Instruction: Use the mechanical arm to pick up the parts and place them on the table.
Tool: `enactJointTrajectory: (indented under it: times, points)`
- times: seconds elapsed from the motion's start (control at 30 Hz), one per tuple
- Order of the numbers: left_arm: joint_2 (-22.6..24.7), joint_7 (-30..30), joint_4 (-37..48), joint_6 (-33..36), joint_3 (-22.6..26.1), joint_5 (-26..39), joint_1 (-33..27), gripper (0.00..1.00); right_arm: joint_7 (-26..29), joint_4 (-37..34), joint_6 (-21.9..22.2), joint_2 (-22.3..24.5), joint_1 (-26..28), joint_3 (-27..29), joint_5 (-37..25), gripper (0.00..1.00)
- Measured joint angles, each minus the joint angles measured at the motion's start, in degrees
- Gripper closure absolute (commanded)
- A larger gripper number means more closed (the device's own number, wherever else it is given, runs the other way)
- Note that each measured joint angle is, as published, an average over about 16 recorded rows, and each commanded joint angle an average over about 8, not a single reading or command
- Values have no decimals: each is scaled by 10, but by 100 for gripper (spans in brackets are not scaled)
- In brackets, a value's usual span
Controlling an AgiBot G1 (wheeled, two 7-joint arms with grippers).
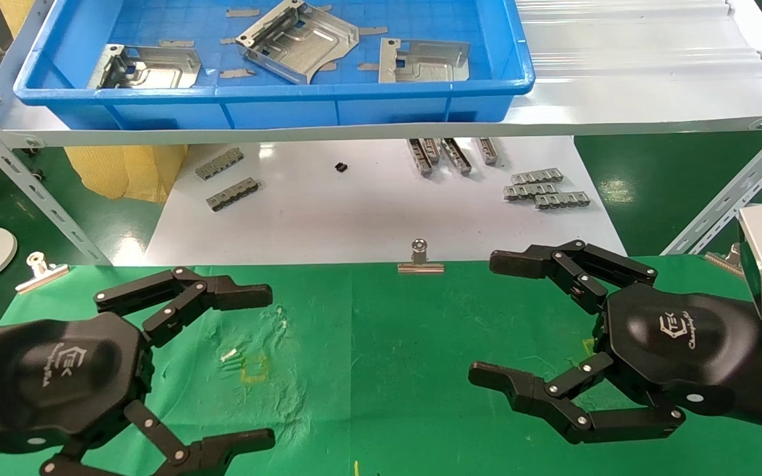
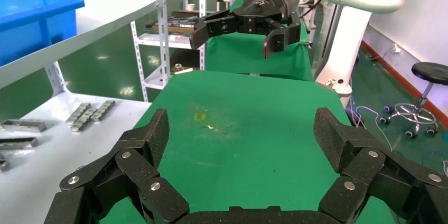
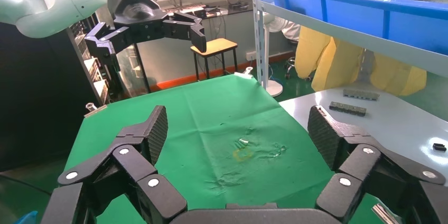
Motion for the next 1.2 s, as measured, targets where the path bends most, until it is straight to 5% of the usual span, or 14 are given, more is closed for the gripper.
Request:
enactJointTrajectory:
  times: [1.2]
  points:
    - [0,0,0,0,0,0,0,0,0,0,0,0,0,0,0,100]
